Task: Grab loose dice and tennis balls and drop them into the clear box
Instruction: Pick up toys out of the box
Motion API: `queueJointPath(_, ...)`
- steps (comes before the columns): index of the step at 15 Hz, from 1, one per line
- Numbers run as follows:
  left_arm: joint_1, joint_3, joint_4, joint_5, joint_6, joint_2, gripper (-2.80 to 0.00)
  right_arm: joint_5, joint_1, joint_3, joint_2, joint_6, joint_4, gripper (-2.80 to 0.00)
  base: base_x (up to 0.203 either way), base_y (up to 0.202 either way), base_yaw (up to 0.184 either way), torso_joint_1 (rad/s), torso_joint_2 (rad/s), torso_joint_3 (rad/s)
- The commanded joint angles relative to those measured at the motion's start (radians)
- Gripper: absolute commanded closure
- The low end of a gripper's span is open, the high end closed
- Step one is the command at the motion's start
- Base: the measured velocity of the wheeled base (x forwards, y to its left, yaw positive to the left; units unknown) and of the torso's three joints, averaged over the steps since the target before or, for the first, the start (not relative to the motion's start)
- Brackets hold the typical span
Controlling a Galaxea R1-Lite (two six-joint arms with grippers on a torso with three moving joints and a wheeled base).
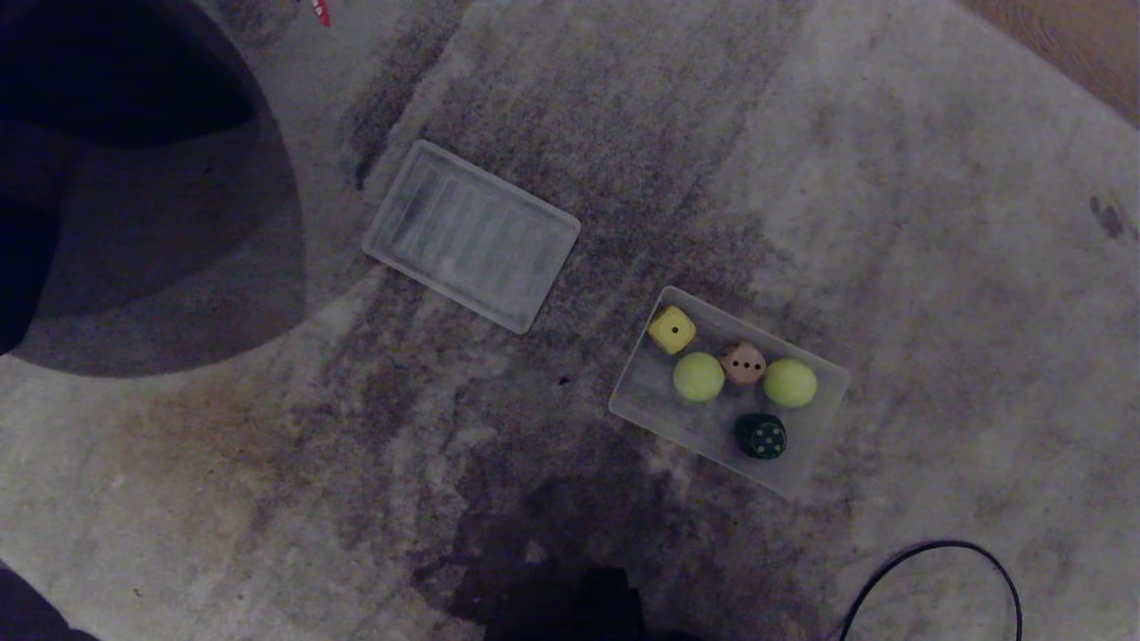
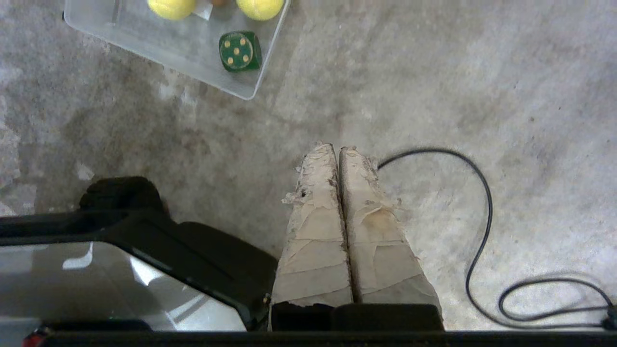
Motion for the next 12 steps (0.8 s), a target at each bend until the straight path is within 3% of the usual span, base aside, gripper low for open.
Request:
queueJointPath(1, 0.0, 0.0, 0.0, 0.0, -0.001, 0.0, 0.0, 0.0, 0.001, 0.027, 0.001, 0.009, -0.063, 0.0, 0.0, 0.0, 0.0, 0.0, 0.0, 0.0)
queueJointPath(12, 0.0, 0.0, 0.0, 0.0, -0.001, 0.001, 0.0, 0.0, 0.001, 0.034, 0.002, 0.0, -0.068, 0.0, 0.0, 0.0, 0.0, 0.0, 0.0, 0.0)
